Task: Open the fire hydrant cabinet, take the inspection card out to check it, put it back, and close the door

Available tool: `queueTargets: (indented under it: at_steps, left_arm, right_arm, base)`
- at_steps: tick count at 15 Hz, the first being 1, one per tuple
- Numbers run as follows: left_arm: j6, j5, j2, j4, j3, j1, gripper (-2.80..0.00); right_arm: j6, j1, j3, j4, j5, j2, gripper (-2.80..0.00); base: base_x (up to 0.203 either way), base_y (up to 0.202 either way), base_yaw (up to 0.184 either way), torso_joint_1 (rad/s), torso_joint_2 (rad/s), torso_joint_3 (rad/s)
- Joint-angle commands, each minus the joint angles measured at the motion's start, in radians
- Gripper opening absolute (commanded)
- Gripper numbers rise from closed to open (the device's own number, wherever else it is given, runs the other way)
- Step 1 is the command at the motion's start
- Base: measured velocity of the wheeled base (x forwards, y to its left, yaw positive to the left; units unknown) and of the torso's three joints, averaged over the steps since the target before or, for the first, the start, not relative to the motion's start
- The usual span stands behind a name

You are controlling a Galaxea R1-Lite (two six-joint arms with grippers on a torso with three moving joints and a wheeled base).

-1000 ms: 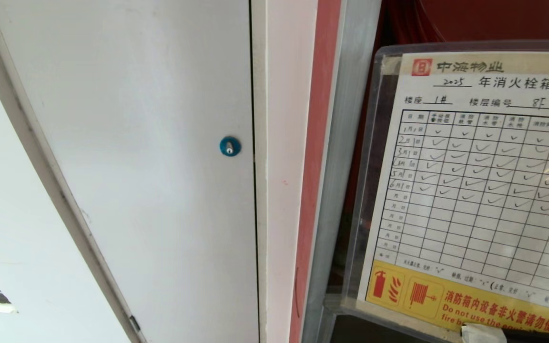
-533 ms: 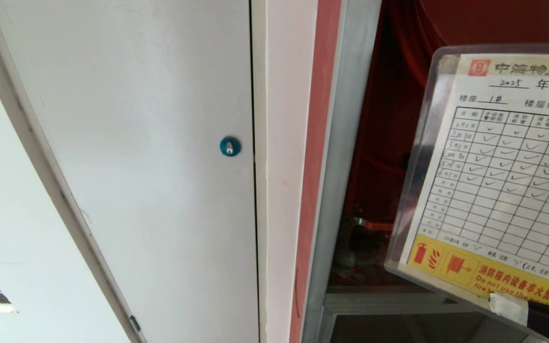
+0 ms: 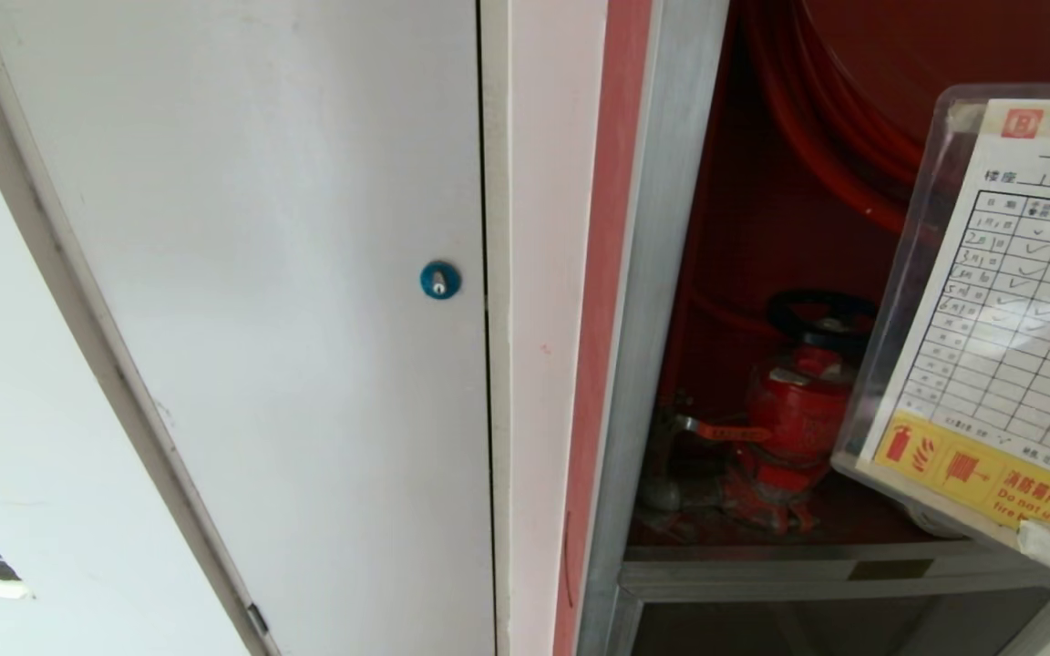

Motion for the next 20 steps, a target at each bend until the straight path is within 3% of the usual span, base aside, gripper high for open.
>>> queueTargets:
  at_steps: [1,4,6,11,15,19,20]
  left_arm:
    - [0.0,0.0,0.001,-0.001,0.014,0.0,-2.8]
    - [0.0,0.0,0.001,-0.001,0.013,0.0,-2.8]
    - [0.0,0.0,0.001,-0.001,0.012,0.0,-2.8]
    - [0.0,0.0,0.001,-0.001,0.014,0.0,-2.8]
    - [0.0,0.0,0.001,-0.001,0.012,0.0,-2.8]
    - [0.0,0.0,0.001,-0.001,0.014,0.0,-2.8]
    - [0.0,0.0,0.001,-0.001,0.013,0.0,-2.8]
  right_arm:
    - [-0.083,-0.003,-0.004,0.0,-0.085,0.003,-2.8]
    - [-0.23,-0.031,-0.021,0.0,-0.23,0.044,-2.8]
    - [-0.329,-0.126,-0.035,0.0,-0.267,0.079,-2.8]
    - [-0.675,-0.465,-0.157,-0.007,-0.276,0.187,-2.8]
    - [-0.985,-0.57,-0.251,-0.003,-0.279,0.248,-2.8]
    - [-1.368,-0.622,-0.297,-0.011,-0.256,0.293,-2.8]
    - [-1.414,-0.627,-0.309,-0.013,-0.237,0.315,-2.8]
  base:
    - [0.0,0.0,0.0,0.0,0.0,0.0]
    - [0.0,0.0,0.0,0.0,0.0,0.0]
    - [0.0,0.0,0.0,0.0,0.0,0.0]
    - [0.0,0.0,0.0,0.0,0.0,0.0]
    - [0.0,0.0,0.0,0.0,0.0,0.0]
    - [0.0,0.0,0.0,0.0,0.0,0.0]
    - [0.0,0.0,0.0,0.0,0.0,0.0]
